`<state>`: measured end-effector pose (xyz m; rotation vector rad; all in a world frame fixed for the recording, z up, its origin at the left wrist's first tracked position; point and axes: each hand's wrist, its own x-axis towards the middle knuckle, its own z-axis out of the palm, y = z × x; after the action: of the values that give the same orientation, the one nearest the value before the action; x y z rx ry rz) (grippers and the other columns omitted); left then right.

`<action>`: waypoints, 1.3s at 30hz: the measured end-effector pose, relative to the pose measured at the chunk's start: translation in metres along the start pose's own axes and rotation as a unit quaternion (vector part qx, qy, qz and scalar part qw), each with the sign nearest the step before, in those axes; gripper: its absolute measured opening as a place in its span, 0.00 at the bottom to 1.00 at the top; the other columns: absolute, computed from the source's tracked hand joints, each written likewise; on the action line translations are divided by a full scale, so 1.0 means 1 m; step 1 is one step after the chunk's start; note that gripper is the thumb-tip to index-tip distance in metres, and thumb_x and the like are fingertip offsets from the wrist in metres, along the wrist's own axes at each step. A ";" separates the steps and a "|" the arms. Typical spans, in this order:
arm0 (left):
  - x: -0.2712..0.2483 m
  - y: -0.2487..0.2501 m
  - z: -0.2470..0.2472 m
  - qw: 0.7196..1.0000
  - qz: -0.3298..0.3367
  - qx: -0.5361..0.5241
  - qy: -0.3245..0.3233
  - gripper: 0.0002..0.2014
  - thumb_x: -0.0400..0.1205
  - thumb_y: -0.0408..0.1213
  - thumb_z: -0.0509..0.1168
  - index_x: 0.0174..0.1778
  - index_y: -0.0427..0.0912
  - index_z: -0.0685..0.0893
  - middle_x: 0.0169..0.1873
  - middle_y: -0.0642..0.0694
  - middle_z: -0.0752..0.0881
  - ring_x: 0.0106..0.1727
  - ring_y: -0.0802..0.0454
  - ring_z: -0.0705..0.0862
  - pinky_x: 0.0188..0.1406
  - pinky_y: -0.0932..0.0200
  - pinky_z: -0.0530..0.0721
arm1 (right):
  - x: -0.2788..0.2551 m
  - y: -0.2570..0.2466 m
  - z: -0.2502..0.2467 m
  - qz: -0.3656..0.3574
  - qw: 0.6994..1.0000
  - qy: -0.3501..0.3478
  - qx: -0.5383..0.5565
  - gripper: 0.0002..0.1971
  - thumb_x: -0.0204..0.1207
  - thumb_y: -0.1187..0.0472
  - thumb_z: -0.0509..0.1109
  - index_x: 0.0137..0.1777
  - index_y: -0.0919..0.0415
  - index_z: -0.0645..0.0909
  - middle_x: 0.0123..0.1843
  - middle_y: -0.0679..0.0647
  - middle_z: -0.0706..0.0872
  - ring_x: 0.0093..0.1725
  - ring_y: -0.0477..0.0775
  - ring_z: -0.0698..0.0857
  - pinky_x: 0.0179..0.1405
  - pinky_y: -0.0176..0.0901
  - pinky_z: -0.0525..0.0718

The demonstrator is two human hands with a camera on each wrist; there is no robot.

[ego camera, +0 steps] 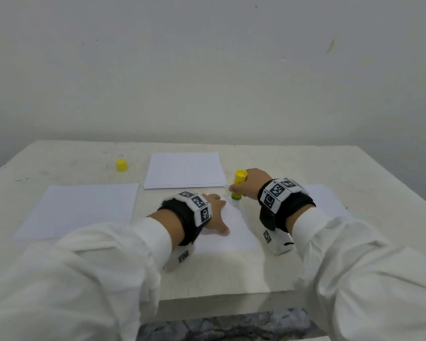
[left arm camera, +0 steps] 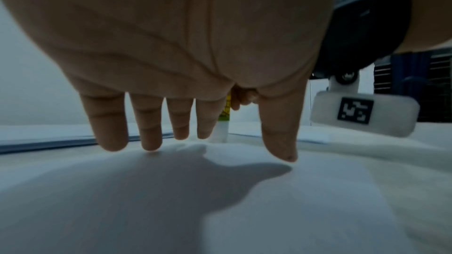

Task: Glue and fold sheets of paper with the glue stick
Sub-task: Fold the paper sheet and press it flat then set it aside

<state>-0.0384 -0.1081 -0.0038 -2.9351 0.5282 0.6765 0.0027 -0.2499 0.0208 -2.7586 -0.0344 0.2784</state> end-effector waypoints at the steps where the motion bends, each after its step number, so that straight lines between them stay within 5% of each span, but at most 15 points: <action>1: 0.005 0.003 0.003 1.000 -0.008 0.011 -0.006 0.46 0.74 0.67 0.63 0.83 0.48 0.57 0.82 0.47 0.58 0.79 0.40 0.62 0.75 0.39 0.66 | 0.001 0.000 0.000 -0.002 1.000 -0.002 -0.003 0.16 0.73 0.47 0.72 0.41 0.60 0.76 0.42 0.56 0.83 0.41 0.55 0.81 0.35 0.40 0.75; 13: 0.012 0.007 0.004 0.999 -0.039 0.034 -0.013 0.47 0.72 0.68 0.65 0.84 0.51 0.55 0.81 0.45 0.59 0.79 0.39 0.62 0.76 0.40 0.65 | -0.034 0.013 -0.003 -0.079 0.996 -0.031 0.004 0.17 0.73 0.52 0.72 0.31 0.56 0.69 0.31 0.50 0.74 0.31 0.48 0.73 0.29 0.38 0.69; 25: 0.012 0.007 0.003 0.999 -0.040 0.025 -0.008 0.47 0.74 0.66 0.65 0.84 0.50 0.53 0.82 0.45 0.56 0.81 0.41 0.58 0.79 0.44 0.60 | -0.086 0.033 0.000 -0.127 0.990 -0.066 0.001 0.16 0.73 0.50 0.73 0.31 0.55 0.71 0.33 0.47 0.76 0.33 0.44 0.74 0.32 0.36 0.70; 30: 0.012 0.006 0.005 0.999 -0.038 0.016 -0.005 0.47 0.74 0.66 0.65 0.84 0.50 0.54 0.82 0.45 0.56 0.81 0.40 0.58 0.79 0.43 0.60 | -0.090 0.040 -0.020 -0.085 0.981 -0.133 0.110 0.08 0.71 0.56 0.76 0.38 0.61 0.83 0.28 0.48 0.82 0.28 0.46 0.78 0.27 0.36 0.73; 34: 0.012 0.004 0.007 0.999 -0.035 0.003 -0.001 0.48 0.71 0.68 0.67 0.83 0.51 0.57 0.81 0.45 0.60 0.79 0.40 0.61 0.77 0.41 0.63 | -0.077 0.057 -0.045 -0.041 0.958 -0.085 0.271 0.08 0.68 0.69 0.76 0.45 0.59 0.83 0.36 0.54 0.89 0.32 0.47 0.86 0.26 0.38 0.73; 37: 0.010 0.003 0.004 0.999 -0.032 -0.017 0.011 0.50 0.68 0.66 0.71 0.82 0.51 0.58 0.79 0.47 0.65 0.78 0.42 0.65 0.76 0.44 0.65 | -0.059 0.059 -0.051 0.004 0.968 -0.044 0.245 0.04 0.71 0.61 0.75 0.44 0.58 0.83 0.35 0.52 0.86 0.32 0.49 0.79 0.30 0.39 0.73; 39: 0.007 0.004 0.003 0.998 -0.033 -0.042 0.029 0.49 0.67 0.63 0.74 0.80 0.53 0.59 0.76 0.49 0.69 0.75 0.44 0.68 0.73 0.46 0.65 | -0.045 0.056 -0.049 0.054 0.963 -0.021 0.265 0.10 0.71 0.53 0.72 0.40 0.61 0.83 0.33 0.55 0.81 0.32 0.54 0.73 0.28 0.41 0.69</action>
<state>-0.0356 -0.1137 -0.0092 -3.0445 0.4167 0.6223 -0.0323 -0.3219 0.0541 -2.2239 0.1572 0.3218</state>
